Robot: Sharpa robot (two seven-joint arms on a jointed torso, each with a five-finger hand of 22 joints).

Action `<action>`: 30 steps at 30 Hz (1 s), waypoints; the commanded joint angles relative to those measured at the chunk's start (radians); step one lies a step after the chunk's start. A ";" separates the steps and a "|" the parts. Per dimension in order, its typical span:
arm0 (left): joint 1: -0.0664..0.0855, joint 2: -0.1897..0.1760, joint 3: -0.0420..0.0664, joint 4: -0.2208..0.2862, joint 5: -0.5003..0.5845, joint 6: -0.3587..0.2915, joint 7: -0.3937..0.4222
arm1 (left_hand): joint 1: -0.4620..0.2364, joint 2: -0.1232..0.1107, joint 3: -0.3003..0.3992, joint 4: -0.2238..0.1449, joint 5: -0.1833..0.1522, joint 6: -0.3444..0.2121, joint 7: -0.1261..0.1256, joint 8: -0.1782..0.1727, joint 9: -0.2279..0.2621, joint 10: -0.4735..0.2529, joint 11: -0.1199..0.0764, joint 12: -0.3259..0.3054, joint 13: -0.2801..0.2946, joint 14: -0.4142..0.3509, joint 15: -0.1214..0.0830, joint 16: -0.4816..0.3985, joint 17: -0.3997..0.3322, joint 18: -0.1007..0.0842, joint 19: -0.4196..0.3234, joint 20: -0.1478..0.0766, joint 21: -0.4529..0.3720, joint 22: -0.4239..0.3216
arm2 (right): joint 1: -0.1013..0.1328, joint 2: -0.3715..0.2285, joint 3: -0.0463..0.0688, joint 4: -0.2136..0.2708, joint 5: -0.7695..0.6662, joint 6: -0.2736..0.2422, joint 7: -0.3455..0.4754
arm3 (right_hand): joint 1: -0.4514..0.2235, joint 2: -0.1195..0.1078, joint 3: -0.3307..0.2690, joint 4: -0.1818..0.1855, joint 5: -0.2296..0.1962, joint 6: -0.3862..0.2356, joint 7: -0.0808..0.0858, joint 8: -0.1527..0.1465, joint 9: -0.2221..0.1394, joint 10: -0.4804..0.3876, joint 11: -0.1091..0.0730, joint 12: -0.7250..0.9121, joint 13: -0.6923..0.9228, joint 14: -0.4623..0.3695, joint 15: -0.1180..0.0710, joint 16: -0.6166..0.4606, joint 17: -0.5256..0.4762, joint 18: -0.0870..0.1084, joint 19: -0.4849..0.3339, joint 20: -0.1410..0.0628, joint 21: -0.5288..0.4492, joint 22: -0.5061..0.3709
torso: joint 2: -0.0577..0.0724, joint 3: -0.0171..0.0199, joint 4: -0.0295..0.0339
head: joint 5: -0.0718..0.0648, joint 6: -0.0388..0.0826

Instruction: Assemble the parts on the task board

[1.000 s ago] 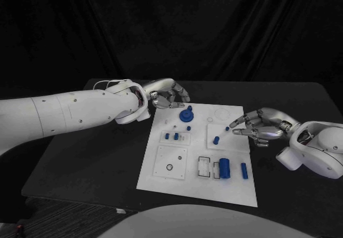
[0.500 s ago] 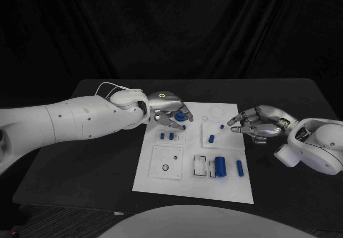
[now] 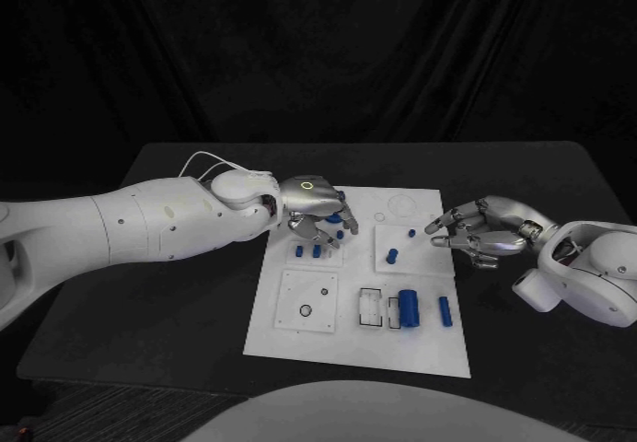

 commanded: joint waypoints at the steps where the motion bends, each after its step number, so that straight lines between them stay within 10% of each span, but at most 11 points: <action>1: -0.001 0.004 0.001 -0.001 -0.022 0.005 -0.027 | 0.008 0.010 0.001 -0.010 0.010 0.007 0.005 -0.002 -0.003 -0.002 0.007 -0.010 -0.004 0.005 0.002 0.003 -0.005 -0.019 0.005 0.000 0.003 0.199 | -0.002 -0.002 0.001 0.000 -0.001 0.019 0.007 | -0.005 -0.002 0.000 0.007 -0.005 0.008 0.001 0.004 -0.001 0.000 -0.002 -0.007 -0.003 -0.001 -0.001 -0.007 -0.001 0.007 0.005 -0.003 -0.001 0.100 | 0.000 0.0010 -0.0024 | 0.000 0.000; 12: -0.002 0.014 0.001 -0.008 -0.023 0.015 -0.071 | 0.045 0.029 0.038 -0.050 0.093 0.028 0.008 -0.001 -0.023 0.002 0.008 -0.038 -0.029 -0.011 0.002 0.003 -0.036 -0.017 0.002 -0.001 -0.007 0.196 | -0.003 -0.001 0.000 -0.004 -0.001 0.028 -0.002 | -0.004 -0.001 0.001 0.008 -0.005 0.008 0.001 0.004 -0.003 -0.004 -0.002 -0.014 -0.010 -0.001 -0.001 -0.008 -0.003 0.007 0.004 -0.003 -0.003 0.099 | -0.001 0.0009 -0.0001 | -0.006 0.000; 30: -0.006 0.037 0.001 -0.039 -0.023 0.067 -0.104 | 0.043 0.014 0.075 -0.071 0.066 0.080 0.035 0.009 -0.027 0.044 -0.003 -0.050 -0.049 -0.034 -0.001 -0.008 -0.080 -0.013 -0.009 -0.003 -0.026 0.190 | -0.007 0.007 0.000 -0.014 -0.001 0.035 -0.009 | -0.003 -0.001 0.002 0.008 -0.004 0.008 0.001 0.004 -0.003 -0.005 -0.002 -0.016 -0.013 -0.001 -0.001 -0.009 -0.004 0.007 0.004 -0.003 -0.004 0.099 | -0.001 0.0019 -0.0016 | -0.007 0.000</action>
